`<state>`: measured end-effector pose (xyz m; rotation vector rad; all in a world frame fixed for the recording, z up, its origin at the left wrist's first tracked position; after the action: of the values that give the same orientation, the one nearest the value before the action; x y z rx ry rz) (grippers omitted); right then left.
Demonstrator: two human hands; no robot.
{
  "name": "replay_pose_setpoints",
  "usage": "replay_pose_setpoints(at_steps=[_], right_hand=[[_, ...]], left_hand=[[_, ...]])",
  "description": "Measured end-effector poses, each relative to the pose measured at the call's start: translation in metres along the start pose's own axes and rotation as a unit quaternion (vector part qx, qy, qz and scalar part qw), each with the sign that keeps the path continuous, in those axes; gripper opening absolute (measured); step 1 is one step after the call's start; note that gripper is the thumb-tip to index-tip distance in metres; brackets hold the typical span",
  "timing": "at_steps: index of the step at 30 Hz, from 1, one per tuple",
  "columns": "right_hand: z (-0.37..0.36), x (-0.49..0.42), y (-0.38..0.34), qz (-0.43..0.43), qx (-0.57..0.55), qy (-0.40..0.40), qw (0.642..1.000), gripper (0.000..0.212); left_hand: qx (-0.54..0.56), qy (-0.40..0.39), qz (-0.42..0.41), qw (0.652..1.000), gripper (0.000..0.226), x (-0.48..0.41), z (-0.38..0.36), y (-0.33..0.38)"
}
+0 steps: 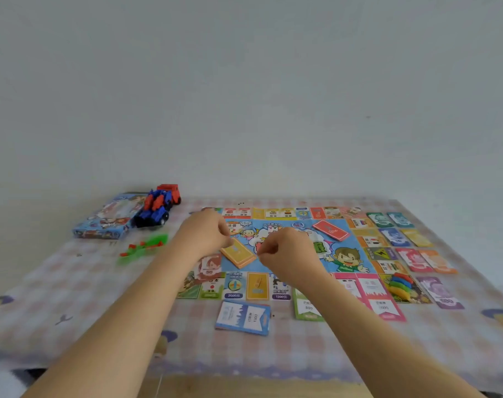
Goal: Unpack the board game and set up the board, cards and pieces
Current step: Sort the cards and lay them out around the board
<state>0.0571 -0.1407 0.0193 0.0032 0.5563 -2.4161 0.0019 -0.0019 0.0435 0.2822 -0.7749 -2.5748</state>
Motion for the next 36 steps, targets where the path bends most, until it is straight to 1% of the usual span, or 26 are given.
replay_pose_setpoints(at_steps=[3, 5, 6, 8, 12, 14, 19, 21, 25, 28, 31, 32, 34, 36], right_hand=[[-0.011, -0.001, -0.021, 0.018, 0.012, -0.010, 1.000, 0.022], [-0.015, -0.002, -0.030, 0.022, 0.018, -0.014, 1.000, 0.023], [-0.015, -0.002, -0.032, 0.021, 0.018, -0.014, 1.000, 0.023], [-0.012, -0.002, -0.033, 0.020, 0.020, -0.008, 1.000, 0.022], [-0.006, -0.001, -0.031, 0.018, 0.029, -0.001, 0.999, 0.021], [-0.006, -0.001, -0.028, 0.016, 0.035, 0.000, 0.999, 0.021], [-0.013, 0.002, -0.030, 0.018, 0.037, -0.013, 0.999, 0.021], [-0.012, 0.002, -0.031, 0.017, 0.034, -0.014, 0.999, 0.020], [-0.013, 0.001, -0.034, 0.016, 0.029, -0.014, 0.999, 0.020], [-0.017, -0.001, -0.038, 0.018, 0.018, -0.022, 0.999, 0.019], [-0.023, -0.003, -0.040, 0.008, -0.017, -0.042, 0.999, 0.017], [-0.025, -0.004, -0.040, 0.002, -0.032, -0.046, 0.998, 0.015], [-0.027, -0.006, -0.039, -0.010, -0.067, -0.049, 0.996, 0.017], [-0.033, -0.007, -0.040, -0.028, -0.147, -0.064, 0.987, 0.022]], left_hand=[[-0.091, -0.029, 0.056, 0.994, 0.035, 0.012, 0.002, -0.025], [-0.132, -0.057, 0.082, 0.986, 0.039, 0.016, -0.004, -0.039], [-0.144, -0.065, 0.093, 0.983, 0.046, 0.016, -0.008, -0.044], [-0.158, -0.072, 0.107, 0.979, 0.052, 0.017, -0.012, -0.048], [-0.148, -0.093, 0.134, 0.975, 0.064, 0.017, -0.014, -0.051], [-0.135, -0.105, 0.156, 0.973, 0.070, 0.016, -0.015, -0.056], [-0.050, -0.113, 0.181, 0.976, 0.064, 0.016, -0.017, -0.063], [-0.017, -0.112, 0.189, 0.975, 0.067, 0.016, -0.018, -0.067], [0.008, -0.105, 0.180, 0.978, 0.074, 0.018, -0.017, -0.069], [0.027, -0.100, 0.173, 0.979, 0.070, 0.019, -0.017, -0.070], [0.090, -0.087, 0.165, 0.978, 0.049, 0.019, -0.014, -0.073], [0.122, -0.079, 0.159, 0.976, 0.046, 0.018, -0.011, -0.073], [0.177, -0.067, 0.132, 0.973, 0.047, 0.016, -0.006, -0.068], [0.205, -0.060, 0.102, 0.972, 0.049, 0.014, -0.002, -0.061]])
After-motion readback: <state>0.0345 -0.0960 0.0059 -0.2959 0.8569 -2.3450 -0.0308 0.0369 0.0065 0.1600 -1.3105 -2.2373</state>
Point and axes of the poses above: each hand's wrist, its own x-axis away from the middle knuckle, its own z-axis out of the back of the hand, y = z × x, the point moved 10 cm from there along -x, towards the middle knuckle, and after that the axes turned 14 degrees about x, right-handed, at the moved point
